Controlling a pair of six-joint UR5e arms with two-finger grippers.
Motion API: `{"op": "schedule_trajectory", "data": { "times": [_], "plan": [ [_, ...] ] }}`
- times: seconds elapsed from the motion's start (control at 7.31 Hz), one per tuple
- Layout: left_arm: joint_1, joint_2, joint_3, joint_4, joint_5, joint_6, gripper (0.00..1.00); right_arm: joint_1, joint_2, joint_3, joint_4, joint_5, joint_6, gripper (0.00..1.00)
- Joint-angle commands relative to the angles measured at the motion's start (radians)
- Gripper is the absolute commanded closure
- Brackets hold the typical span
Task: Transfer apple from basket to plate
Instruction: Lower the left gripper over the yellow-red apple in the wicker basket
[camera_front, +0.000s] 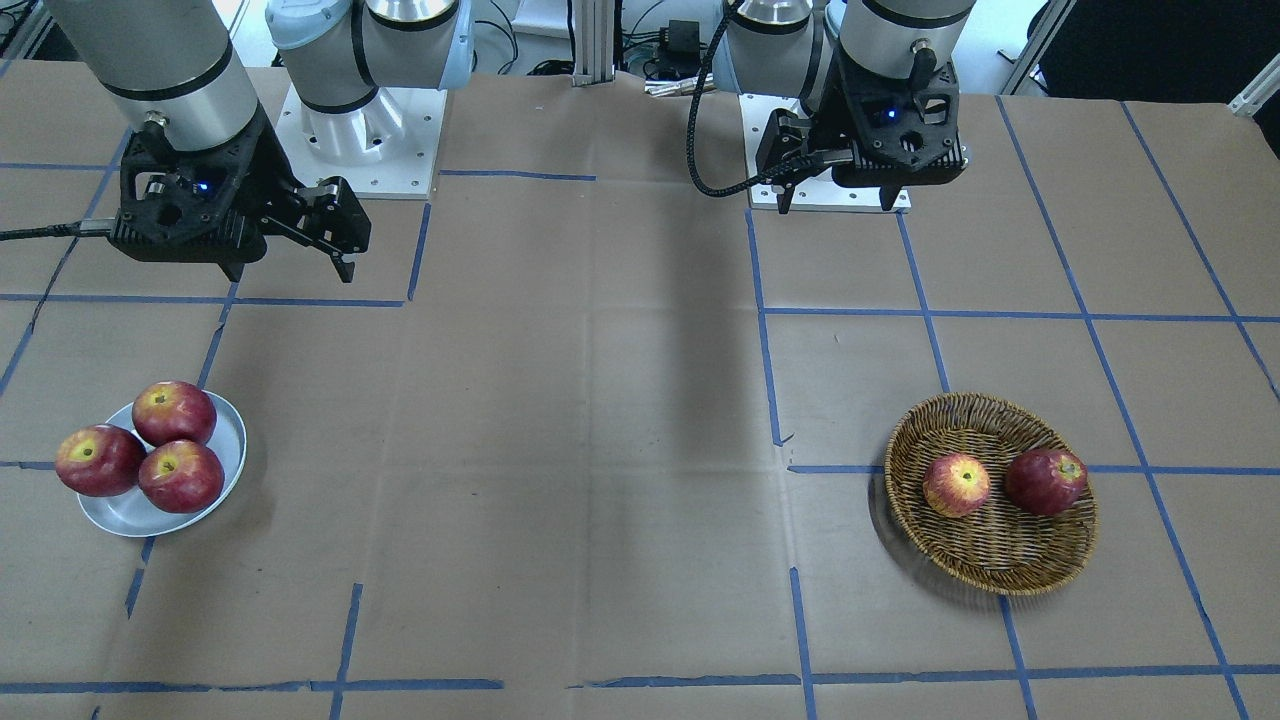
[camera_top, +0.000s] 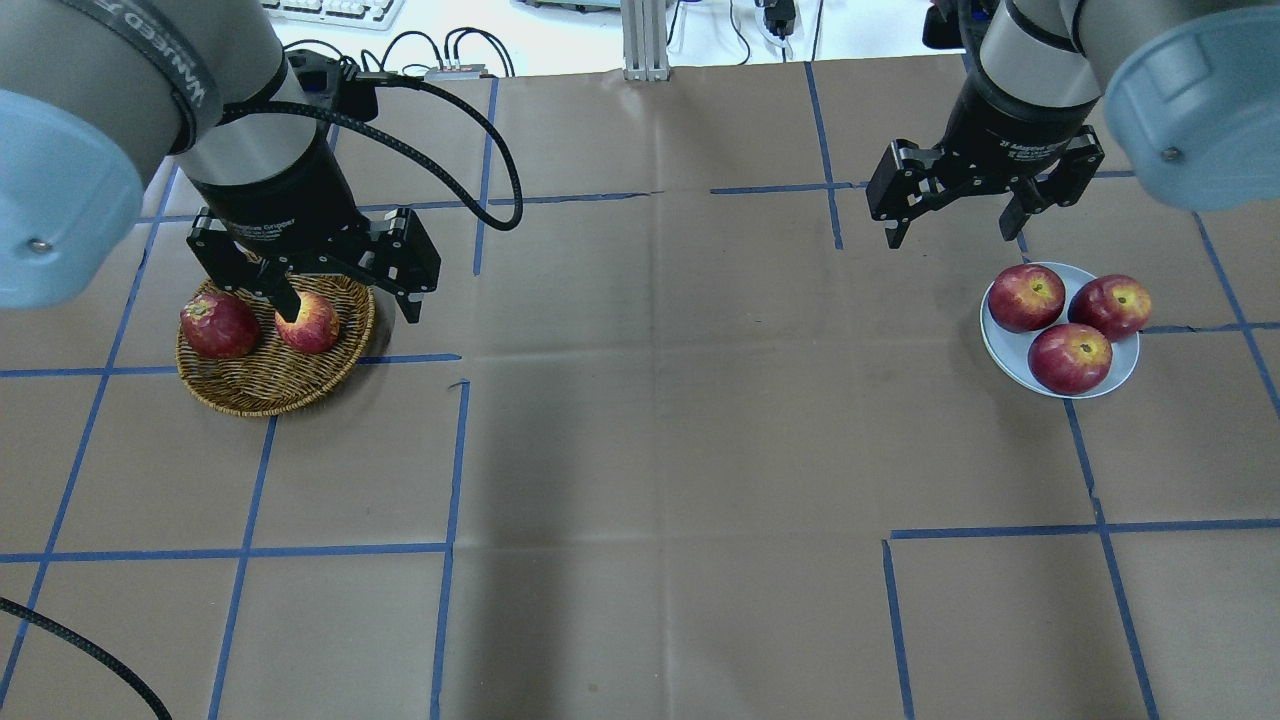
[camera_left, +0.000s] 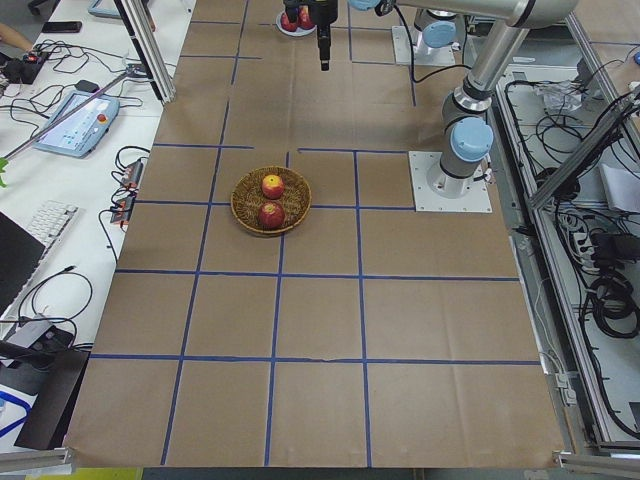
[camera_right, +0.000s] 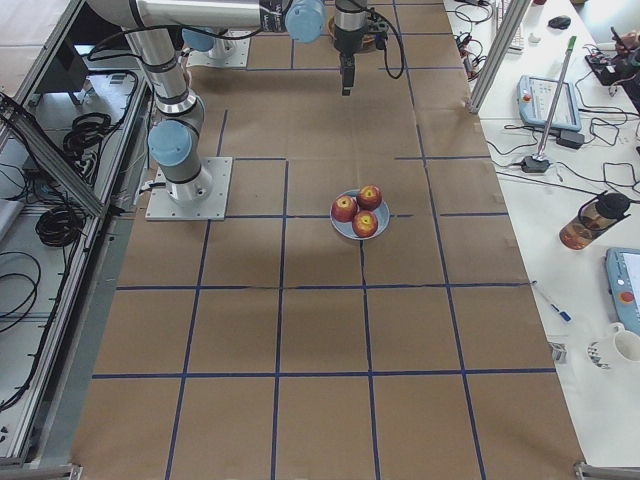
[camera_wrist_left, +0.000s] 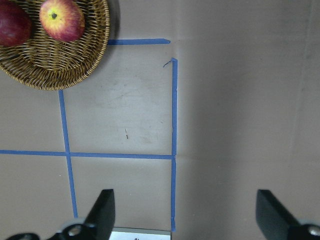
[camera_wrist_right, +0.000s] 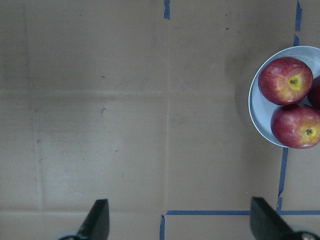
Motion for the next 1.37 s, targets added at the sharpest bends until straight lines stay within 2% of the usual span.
{"op": "schedule_trajectory", "data": {
  "times": [0.0, 0.14, 0.41, 0.68, 1.09, 1.23],
  "plan": [
    [-0.004, 0.016, -0.001, -0.006, 0.001, -0.006, 0.01, 0.000, 0.000, 0.001, 0.000, 0.001, 0.000, 0.00],
    [-0.004, 0.017, -0.002, -0.006, 0.001, 0.008, 0.01, 0.000, 0.000, 0.001, 0.000, 0.001, 0.000, 0.00],
    [0.014, 0.013, -0.032, 0.060, 0.003, 0.197, 0.01, -0.001, 0.000, 0.001, 0.000, 0.001, 0.000, 0.00],
    [0.037, -0.025, -0.050, 0.095, 0.001, 0.206, 0.01, 0.000, 0.000, 0.001, 0.000, 0.001, 0.000, 0.00],
    [0.227, -0.088, -0.190, 0.324, -0.005, 0.469, 0.01, 0.000, 0.000, 0.003, 0.000, 0.001, 0.000, 0.00],
    [0.267, -0.158, -0.255, 0.517, -0.004, 0.564, 0.01, 0.000, 0.000, 0.003, 0.000, 0.001, 0.000, 0.00]
  ]
}}
